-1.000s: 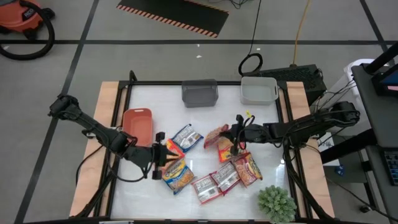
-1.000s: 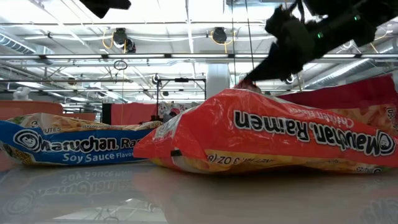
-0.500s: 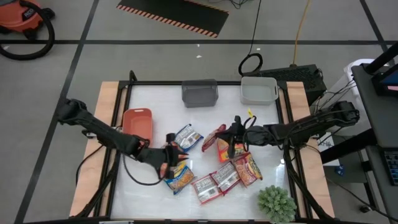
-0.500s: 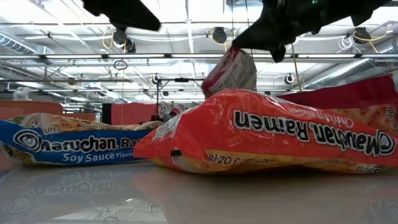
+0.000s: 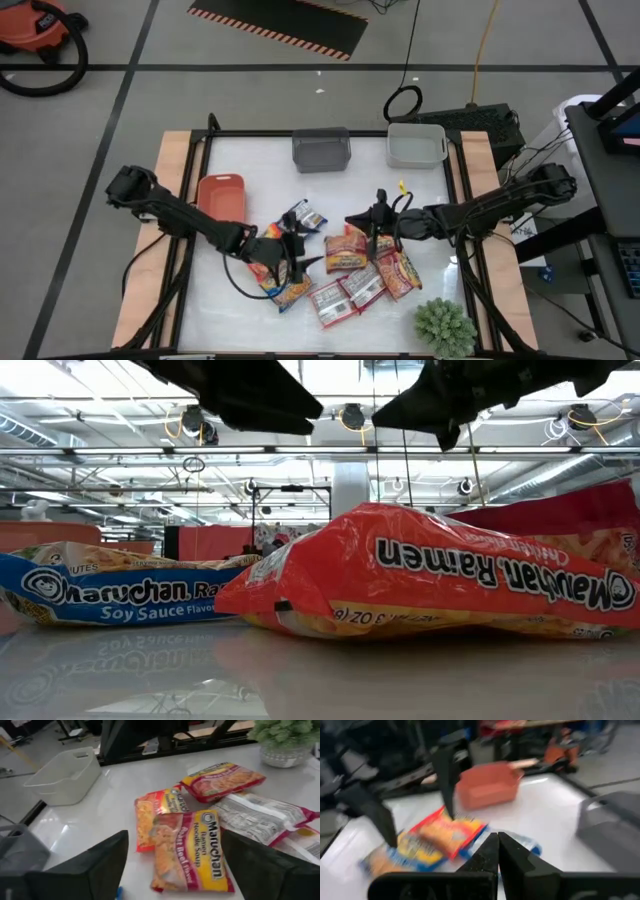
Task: Sort Maruchan noodles
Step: Put the top red noodle pack into the orange bin
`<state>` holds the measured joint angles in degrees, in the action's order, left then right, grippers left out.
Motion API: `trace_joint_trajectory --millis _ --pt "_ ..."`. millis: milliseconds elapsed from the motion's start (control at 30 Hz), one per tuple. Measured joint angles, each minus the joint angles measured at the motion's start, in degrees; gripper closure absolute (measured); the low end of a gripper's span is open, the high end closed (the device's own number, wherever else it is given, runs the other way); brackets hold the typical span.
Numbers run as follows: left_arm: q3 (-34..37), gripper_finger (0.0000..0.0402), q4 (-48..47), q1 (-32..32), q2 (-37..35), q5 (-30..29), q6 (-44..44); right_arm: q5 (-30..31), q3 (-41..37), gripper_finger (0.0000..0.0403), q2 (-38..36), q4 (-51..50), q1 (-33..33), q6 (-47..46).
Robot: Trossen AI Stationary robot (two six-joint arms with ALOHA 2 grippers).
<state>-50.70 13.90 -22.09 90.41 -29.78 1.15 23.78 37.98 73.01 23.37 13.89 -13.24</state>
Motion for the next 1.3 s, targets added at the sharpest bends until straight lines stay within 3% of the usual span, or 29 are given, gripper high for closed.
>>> trace_joint_trajectory --millis 233,433,567,700,1033,1300 --pt "0.0 0.0069 -0.53 0.07 2.03 1.75 -0.96 -7.6 0.5 0.0402 0.0 -6.14 0.01 -6.24" --pt "0.0 0.0069 -0.39 0.48 1.89 2.66 -1.16 -7.59 9.49 0.0399 1.4 -25.26 0.87 -11.89" --pt "0.0 0.0069 -0.74 0.84 1.84 4.79 -1.15 -9.99 14.6 0.0399 3.81 -35.26 3.31 -8.14" --pt "0.0 0.0069 -0.78 1.34 1.84 5.37 -0.83 -6.78 15.65 0.0397 5.95 -46.15 5.72 -4.24" --pt "0.0 0.0069 -2.11 1.42 1.84 8.58 -1.38 -5.13 15.76 0.0318 12.61 -45.36 6.01 4.27" --pt "0.0 0.0069 -2.21 1.51 1.84 8.98 -1.46 -4.31 15.76 0.0269 16.72 -48.44 4.81 5.99"
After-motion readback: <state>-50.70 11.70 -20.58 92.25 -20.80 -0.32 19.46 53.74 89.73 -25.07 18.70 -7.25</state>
